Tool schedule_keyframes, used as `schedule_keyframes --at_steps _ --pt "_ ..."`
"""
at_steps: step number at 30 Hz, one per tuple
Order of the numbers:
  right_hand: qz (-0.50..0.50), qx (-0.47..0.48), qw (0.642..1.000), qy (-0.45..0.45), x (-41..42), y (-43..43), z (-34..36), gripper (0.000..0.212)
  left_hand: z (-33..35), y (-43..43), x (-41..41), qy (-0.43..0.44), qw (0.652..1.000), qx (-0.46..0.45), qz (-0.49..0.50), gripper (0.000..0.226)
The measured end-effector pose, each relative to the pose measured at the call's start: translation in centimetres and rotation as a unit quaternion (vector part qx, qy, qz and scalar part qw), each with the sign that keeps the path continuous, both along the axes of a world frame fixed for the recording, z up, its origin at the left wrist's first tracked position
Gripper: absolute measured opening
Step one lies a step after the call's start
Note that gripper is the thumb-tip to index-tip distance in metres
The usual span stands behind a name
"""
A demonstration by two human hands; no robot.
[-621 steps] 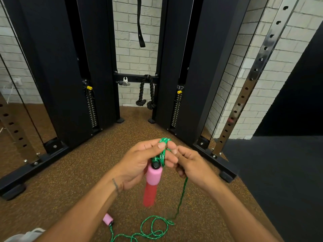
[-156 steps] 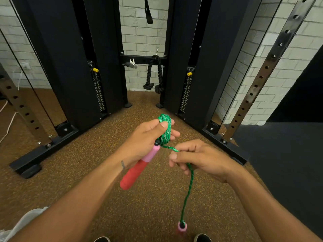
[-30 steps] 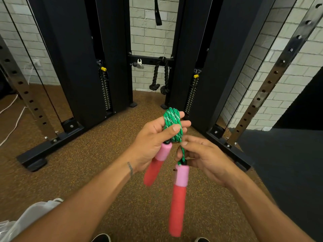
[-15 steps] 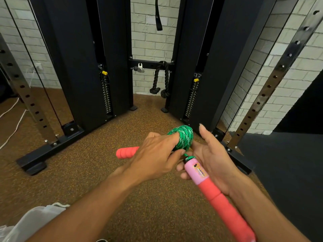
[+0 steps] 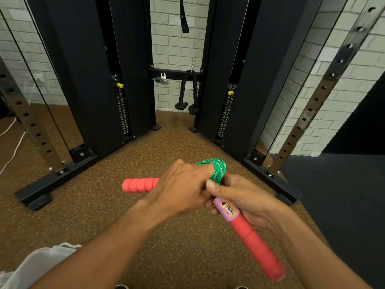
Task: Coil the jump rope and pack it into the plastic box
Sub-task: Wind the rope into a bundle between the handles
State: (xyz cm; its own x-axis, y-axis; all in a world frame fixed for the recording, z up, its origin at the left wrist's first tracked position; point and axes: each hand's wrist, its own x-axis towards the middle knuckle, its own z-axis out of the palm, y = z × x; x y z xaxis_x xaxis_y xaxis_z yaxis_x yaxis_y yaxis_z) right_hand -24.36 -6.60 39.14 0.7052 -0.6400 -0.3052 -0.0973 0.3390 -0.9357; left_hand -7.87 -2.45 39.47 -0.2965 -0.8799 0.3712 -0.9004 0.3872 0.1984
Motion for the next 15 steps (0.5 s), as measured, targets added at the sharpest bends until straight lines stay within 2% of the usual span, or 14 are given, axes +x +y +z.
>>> schedule_keyframes --at_steps 1,4,5,7,9,12,15 --pt "-0.001 -0.018 1.0 0.007 0.0 -0.2 -0.1 0.068 0.2 -0.1 0.2 0.011 0.999 0.028 0.012 0.033" --pt "0.009 -0.13 0.988 0.084 -0.9 -1.0 -0.1 0.106 0.5 -0.4 0.9 0.058 0.987 0.148 0.037 0.034" --pt "0.038 -0.168 0.979 0.113 -1.1 -1.1 0.2 0.11 0.5 -0.4 1.2 0.079 0.976 0.2 0.031 0.03" --pt "0.119 -0.224 0.957 0.144 -1.2 -0.8 0.6 0.101 0.4 -0.1 1.6 0.123 0.946 0.301 0.006 0.025" --pt "0.159 -0.246 0.944 0.153 -0.9 -0.2 0.8 0.084 0.5 0.1 2.1 0.17 0.917 0.359 -0.024 0.021" --pt "0.138 -0.277 0.932 0.187 -0.6 0.4 1.1 0.068 0.7 0.1 2.6 0.227 0.895 0.381 -0.038 0.015" --pt "0.114 -0.328 0.91 0.226 -0.2 0.4 1.2 0.064 0.7 -0.1 2.8 0.251 0.895 0.367 -0.029 0.014"
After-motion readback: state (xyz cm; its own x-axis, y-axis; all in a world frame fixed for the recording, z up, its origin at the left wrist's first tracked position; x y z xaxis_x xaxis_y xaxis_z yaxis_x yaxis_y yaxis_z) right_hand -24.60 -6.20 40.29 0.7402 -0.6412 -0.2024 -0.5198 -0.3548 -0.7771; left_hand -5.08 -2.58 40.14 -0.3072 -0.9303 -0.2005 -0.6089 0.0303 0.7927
